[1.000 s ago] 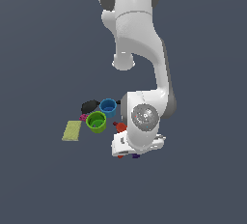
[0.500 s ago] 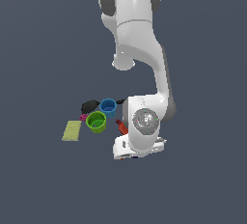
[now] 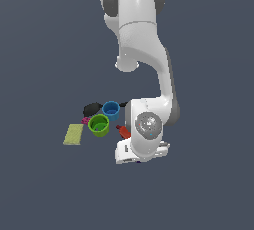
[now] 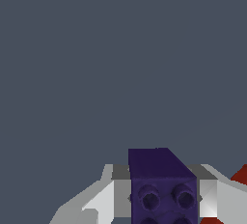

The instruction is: Pick up a designated object from a clutter of objects.

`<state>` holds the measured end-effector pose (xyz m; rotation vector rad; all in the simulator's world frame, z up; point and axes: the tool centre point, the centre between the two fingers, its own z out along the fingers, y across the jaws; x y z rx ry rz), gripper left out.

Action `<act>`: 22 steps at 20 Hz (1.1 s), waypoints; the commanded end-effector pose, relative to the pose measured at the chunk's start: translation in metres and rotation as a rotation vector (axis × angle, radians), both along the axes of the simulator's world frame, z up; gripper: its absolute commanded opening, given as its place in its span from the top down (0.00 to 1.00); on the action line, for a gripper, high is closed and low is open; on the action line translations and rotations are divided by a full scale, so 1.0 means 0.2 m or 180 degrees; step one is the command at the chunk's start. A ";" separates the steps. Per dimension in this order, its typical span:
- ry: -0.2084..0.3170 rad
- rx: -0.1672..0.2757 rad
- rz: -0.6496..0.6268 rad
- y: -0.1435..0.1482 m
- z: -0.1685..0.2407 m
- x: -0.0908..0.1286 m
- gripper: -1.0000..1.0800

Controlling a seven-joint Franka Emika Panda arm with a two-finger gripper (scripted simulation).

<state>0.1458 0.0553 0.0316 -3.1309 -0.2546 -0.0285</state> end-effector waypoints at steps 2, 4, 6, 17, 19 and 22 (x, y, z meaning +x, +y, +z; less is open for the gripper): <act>0.0002 -0.0001 0.0000 0.00 0.00 0.00 1.00; 0.0002 -0.0001 0.0000 -0.01 0.02 -0.01 1.00; 0.0003 -0.0001 0.0000 -0.02 0.04 -0.01 1.00; 0.0013 -0.0001 -0.0001 -0.20 0.35 -0.10 1.00; 0.0018 -0.0001 -0.0001 -0.25 0.44 -0.12 1.00; 0.0023 -0.0001 -0.0001 -0.34 0.59 -0.16 1.00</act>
